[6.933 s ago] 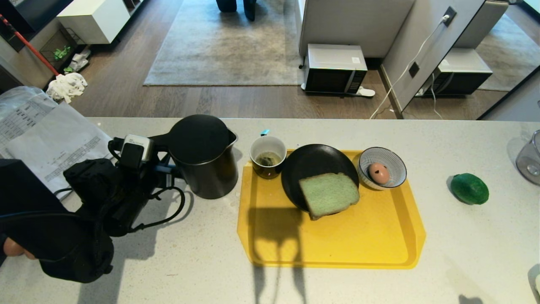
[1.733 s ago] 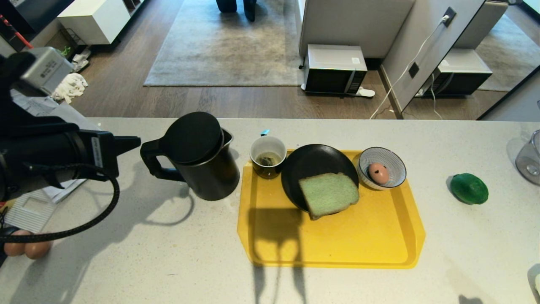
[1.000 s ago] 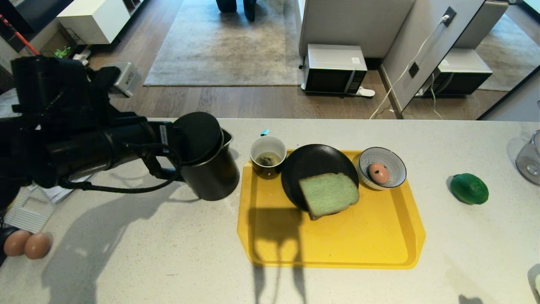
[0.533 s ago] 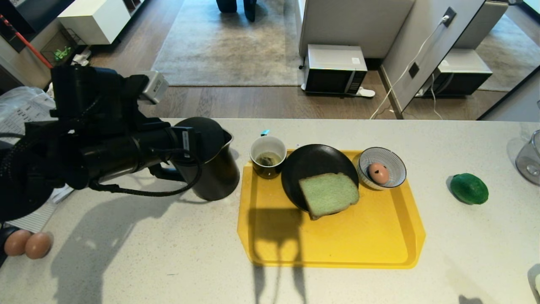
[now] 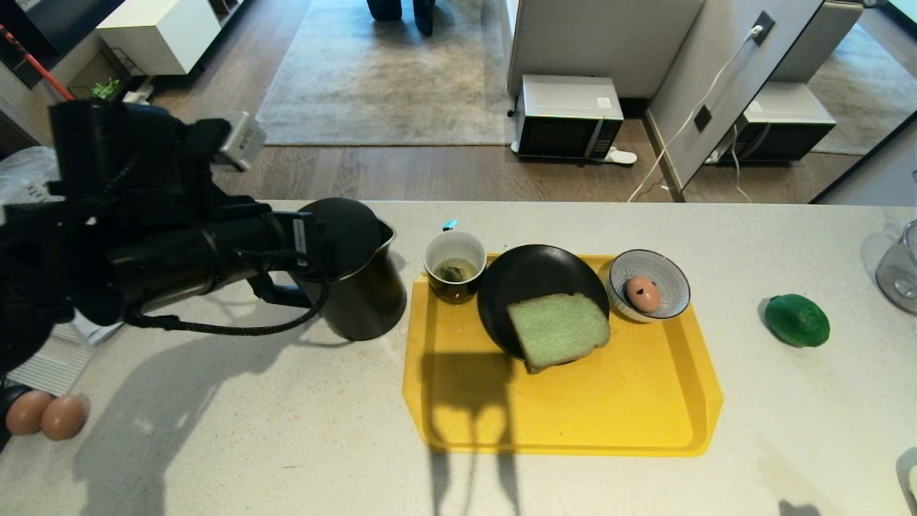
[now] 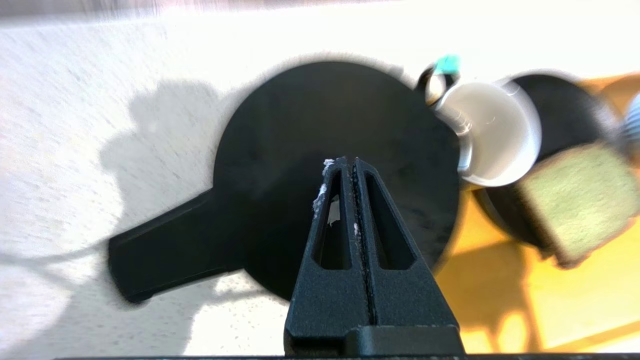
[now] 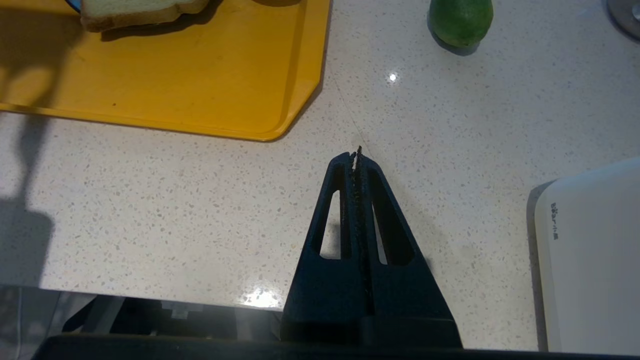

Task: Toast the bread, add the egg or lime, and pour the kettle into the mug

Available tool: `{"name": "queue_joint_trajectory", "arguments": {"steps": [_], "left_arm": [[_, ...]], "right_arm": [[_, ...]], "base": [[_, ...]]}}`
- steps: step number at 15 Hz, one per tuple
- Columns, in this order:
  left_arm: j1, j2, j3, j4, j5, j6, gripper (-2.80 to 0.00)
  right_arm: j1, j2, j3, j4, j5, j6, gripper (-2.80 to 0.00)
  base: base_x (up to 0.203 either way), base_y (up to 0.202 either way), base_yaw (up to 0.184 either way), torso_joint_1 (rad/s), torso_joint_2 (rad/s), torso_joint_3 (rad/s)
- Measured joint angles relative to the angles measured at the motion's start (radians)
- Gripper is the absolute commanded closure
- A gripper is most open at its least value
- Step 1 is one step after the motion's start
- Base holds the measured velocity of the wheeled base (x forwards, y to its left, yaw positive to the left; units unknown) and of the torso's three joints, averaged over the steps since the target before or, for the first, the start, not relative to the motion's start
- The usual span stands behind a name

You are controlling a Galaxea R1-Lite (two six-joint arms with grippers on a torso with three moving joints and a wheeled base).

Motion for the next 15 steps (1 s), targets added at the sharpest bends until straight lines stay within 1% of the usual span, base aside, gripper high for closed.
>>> {"name": "queue_joint_trajectory", "arguments": {"steps": [5,8,9,11,13,15], "left_arm": [[0.011,-0.206,0.054,0.002,0.008,0.001,0.0],[0.047,-0.336,0.123,0.0,0.006,0.01,0.0],[0.065,-0.378,0.154,0.0,0.006,0.011,0.0],[0.133,-0.458,0.197,-0.002,0.003,0.009,0.0],[0.192,-0.519,0.183,-0.003,0.004,0.01,0.0],[0.235,-0.562,0.158,-0.003,0.01,0.014,0.0]], "right_arm": [[0.0,0.0,0.0,0.0,0.0,0.0,0.0],[0.0,0.0,0.0,0.0,0.0,0.0,0.0],[0.0,0.0,0.0,0.0,0.0,0.0,0.0],[0.0,0.0,0.0,0.0,0.0,0.0,0.0],[0.0,0.0,0.0,0.0,0.0,0.0,0.0],[0.0,0.0,0.0,0.0,0.0,0.0,0.0]], "base": [[0.0,0.0,0.0,0.0,0.0,0.0],[0.0,0.0,0.0,0.0,0.0,0.0],[0.0,0.0,0.0,0.0,0.0,0.0],[0.0,0.0,0.0,0.0,0.0,0.0],[0.0,0.0,0.0,0.0,0.0,0.0],[0.0,0.0,0.0,0.0,0.0,0.0]]}}
